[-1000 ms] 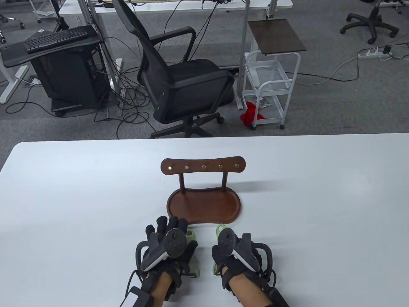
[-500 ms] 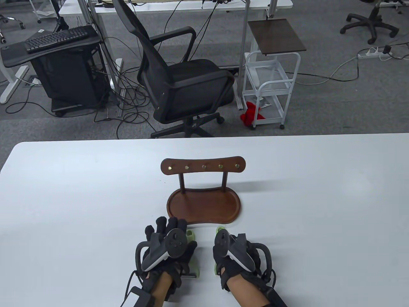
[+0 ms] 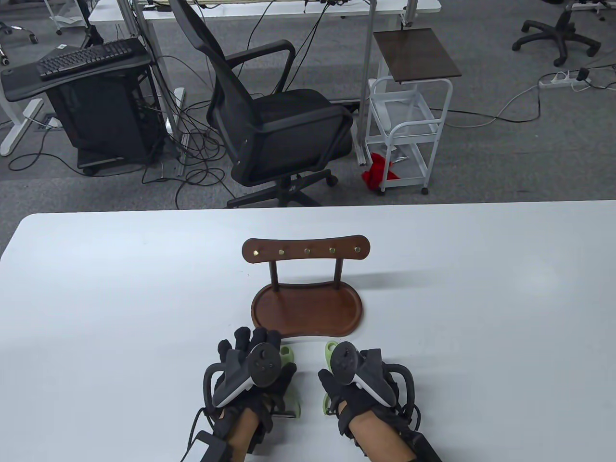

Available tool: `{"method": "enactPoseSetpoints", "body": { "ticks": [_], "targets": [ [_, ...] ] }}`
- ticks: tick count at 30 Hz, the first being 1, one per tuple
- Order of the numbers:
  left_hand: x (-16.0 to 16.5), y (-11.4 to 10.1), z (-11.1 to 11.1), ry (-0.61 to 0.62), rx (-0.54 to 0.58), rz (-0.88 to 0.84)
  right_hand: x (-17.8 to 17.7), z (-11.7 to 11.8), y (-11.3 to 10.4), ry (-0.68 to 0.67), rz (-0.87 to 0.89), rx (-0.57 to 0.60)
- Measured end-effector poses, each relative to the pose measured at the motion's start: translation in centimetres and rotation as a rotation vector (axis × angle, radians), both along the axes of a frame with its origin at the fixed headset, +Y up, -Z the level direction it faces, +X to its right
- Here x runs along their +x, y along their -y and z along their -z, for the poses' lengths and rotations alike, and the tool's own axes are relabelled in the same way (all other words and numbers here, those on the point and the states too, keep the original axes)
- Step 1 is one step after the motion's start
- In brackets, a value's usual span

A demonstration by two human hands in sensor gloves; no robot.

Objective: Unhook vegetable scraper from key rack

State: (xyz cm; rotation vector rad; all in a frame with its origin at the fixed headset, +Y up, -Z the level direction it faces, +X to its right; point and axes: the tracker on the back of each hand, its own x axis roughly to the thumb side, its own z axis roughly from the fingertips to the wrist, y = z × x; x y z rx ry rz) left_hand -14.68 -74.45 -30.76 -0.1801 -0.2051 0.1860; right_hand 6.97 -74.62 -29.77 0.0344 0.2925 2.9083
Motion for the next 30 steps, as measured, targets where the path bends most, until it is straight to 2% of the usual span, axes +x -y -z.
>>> {"method": "enactPoseSetpoints", "body": {
  "ticks": [10,19,30],
  "targets": [
    [-0.1,-0.4,-0.1,0.006,0.014,-0.012,1.6,-0.1,-2.0,-0.086,0.158,0.024],
    [-0.2,-0.3,-0.1,0.01,0.032,-0.02,2.3,-0.6,-3.0,-0.127,0.174,0.08],
    [-0.2,-0.5,-0.3,0.024,0.075,-0.007,2.3,-0.8,-3.0,-0.159,0.147,0.071]
  ]
}}
